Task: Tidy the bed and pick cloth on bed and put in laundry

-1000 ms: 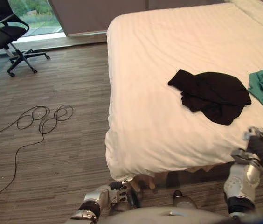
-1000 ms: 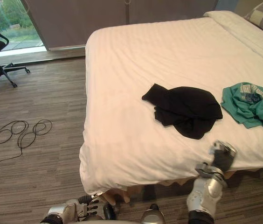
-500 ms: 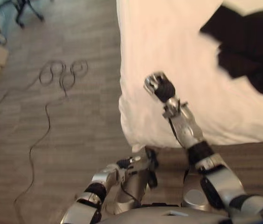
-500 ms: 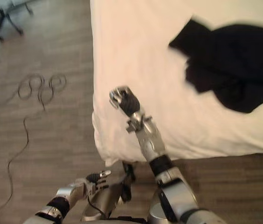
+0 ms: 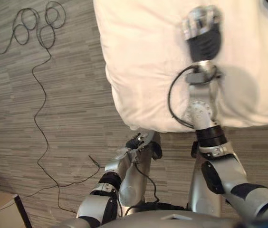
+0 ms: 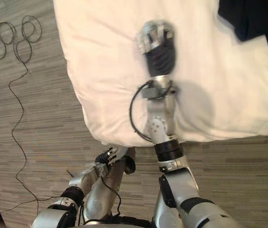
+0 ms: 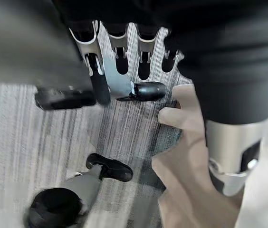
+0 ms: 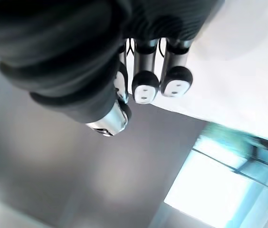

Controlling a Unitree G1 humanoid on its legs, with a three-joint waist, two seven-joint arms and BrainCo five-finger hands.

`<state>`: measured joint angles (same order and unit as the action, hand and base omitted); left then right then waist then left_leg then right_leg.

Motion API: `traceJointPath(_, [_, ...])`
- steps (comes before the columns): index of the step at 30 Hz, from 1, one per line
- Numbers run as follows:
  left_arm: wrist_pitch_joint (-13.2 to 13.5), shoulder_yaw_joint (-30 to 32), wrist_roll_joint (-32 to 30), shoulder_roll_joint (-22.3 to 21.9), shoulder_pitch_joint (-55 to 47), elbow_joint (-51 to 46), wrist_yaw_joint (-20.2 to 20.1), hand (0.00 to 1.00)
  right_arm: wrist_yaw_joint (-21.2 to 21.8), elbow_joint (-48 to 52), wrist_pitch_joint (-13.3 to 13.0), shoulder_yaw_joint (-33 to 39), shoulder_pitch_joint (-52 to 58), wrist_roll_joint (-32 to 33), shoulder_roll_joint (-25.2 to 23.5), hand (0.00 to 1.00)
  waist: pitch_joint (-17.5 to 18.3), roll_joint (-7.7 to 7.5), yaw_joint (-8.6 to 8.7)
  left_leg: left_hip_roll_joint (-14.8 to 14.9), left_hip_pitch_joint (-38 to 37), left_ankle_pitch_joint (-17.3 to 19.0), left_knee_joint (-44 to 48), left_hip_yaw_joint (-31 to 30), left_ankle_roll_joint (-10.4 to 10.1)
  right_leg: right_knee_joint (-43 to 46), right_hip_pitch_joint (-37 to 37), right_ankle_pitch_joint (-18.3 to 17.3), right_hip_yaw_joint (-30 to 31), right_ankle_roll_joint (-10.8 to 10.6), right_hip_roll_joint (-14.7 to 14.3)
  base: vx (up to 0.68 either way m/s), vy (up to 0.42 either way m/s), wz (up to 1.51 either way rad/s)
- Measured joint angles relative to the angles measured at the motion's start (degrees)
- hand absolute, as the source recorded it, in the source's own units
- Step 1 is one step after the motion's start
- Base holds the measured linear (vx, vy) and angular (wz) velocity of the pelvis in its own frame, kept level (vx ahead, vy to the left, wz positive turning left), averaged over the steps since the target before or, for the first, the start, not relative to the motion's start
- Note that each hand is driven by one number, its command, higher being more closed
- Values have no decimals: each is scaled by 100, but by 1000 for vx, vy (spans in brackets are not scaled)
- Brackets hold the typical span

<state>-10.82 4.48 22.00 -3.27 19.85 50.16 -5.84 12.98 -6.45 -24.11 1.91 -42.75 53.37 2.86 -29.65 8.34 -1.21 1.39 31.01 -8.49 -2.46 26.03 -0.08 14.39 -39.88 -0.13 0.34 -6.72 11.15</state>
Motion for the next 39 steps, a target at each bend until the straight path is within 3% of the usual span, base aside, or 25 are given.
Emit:
traceJointPath(3, [-351,338,230,11,95,-160,171,0,280,446,-118,1037,611,699,305,100,-88,-324,181,84,10,109,136,279,80,-323,44,260,201,26,-109,-42,11,-44])
traceJointPath(6, [-712,393,372,-81,120,-138,245,0,530,331,-113,1872,1229,1015,778,100,-110,-484,330,120,6,207,271,496,137,-587,112,455,377,-1,-122,23,24,-39])
traceJointPath(8, [-907,478,438,-182,124,-96,252,0,722,27,-62,2391,1615,1199,1010,100,-116,-497,485,142,-15,267,340,563,153,-683,165,561,428,-25,-123,59,16,-30])
traceJointPath(11, [-1036,478,440,-221,142,58,250,0,799,-1026,158,2970,2227,1429,1237,100,-146,-552,509,240,-272,388,405,792,119,-747,347,590,598,-26,-216,69,-38,-47])
traceJointPath(16, [-1028,593,426,-140,163,66,190,0,954,-1707,335,3086,3090,1548,1102,100,-142,-544,623,403,-708,479,456,947,21,-778,712,531,632,47,-355,43,-62,-28])
traceJointPath(17, [-1027,594,421,-135,160,87,155,0,960,-1741,338,3144,3189,1543,1118,0,-142,-544,650,419,-816,481,444,949,18,-810,847,514,596,52,-363,0,0,0])
traceJointPath(19, [-1027,595,405,-129,139,125,80,0,1003,-1900,340,3209,3298,1378,1120,0,-141,-546,635,436,-1018,495,435,932,2,-838,1080,469,524,59,-364,6,-6,2])
traceJointPath(21, [-1020,595,357,-85,110,233,54,0,1050,-2171,400,3206,3380,986,1111,0,-134,-557,602,438,-1265,535,421,889,-21,-840,1342,404,455,54,-354,18,-3,5])
traceJointPath(24, [-1036,634,206,-1,-26,342,-37,0,1025,-2565,519,3181,3597,-220,1023,0,-124,-565,488,392,-1718,560,278,795,-47,-854,1830,248,247,40,-293,53,11,15])
traceJointPath(25, [-1039,655,53,34,-141,341,-51,0,1000,-2716,543,3128,3724,-900,917,0,-98,-605,442,382,-1908,565,237,757,-48,-857,2046,220,153,51,-274,94,4,23])
traceJointPath(27, [-1055,712,-164,154,-380,364,-55,0,955,-2906,570,3058,3938,-1917,576,0,130,-703,404,391,-2087,573,235,626,-60,-856,2315,165,-32,90,-253,124,-9,38])
traceJointPath(29, [-1037,734,-572,208,-727,348,-132,0,807,-3386,575,2897,4413,-3506,252,0,695,-821,311,400,-2320,600,169,447,-102,-875,2679,77,-390,92,-228,183,-13,51])
traceJointPath(31, [-929,744,-832,214,-1020,348,-195,0,788,-3826,645,2659,4680,-4529,78,0,1035,-890,238,382,-2665,640,77,307,-161,-923,3089,-11,-626,116,-213,177,-1,35])
traceJointPath(34, [-734,838,-1041,142,-1460,451,-289,0,674,-4441,653,2293,5123,-5267,-268,0,1532,-928,179,291,-3198,660,-186,110,-212,-1010,3682,-200,-917,74,-163,170,16,36])
traceJointPath(37, [-721,983,-1549,114,-1675,575,-238,0,28,-4633,946,2121,5384,-5221,-371,0,1916,-928,190,197,-3715,708,-346,-16,-285,-1057,4255,-340,-1060,35,-92,107,27,18])
traceJointPath(39, [-685,1069,-1871,163,-1720,613,-229,0,-177,-4678,1093,2014,5415,-5207,-369,0,1960,-959,190,191,-3937,728,-351,-18,-299,-1064,4458,-387,-1073,8,-88,17,0,-3])
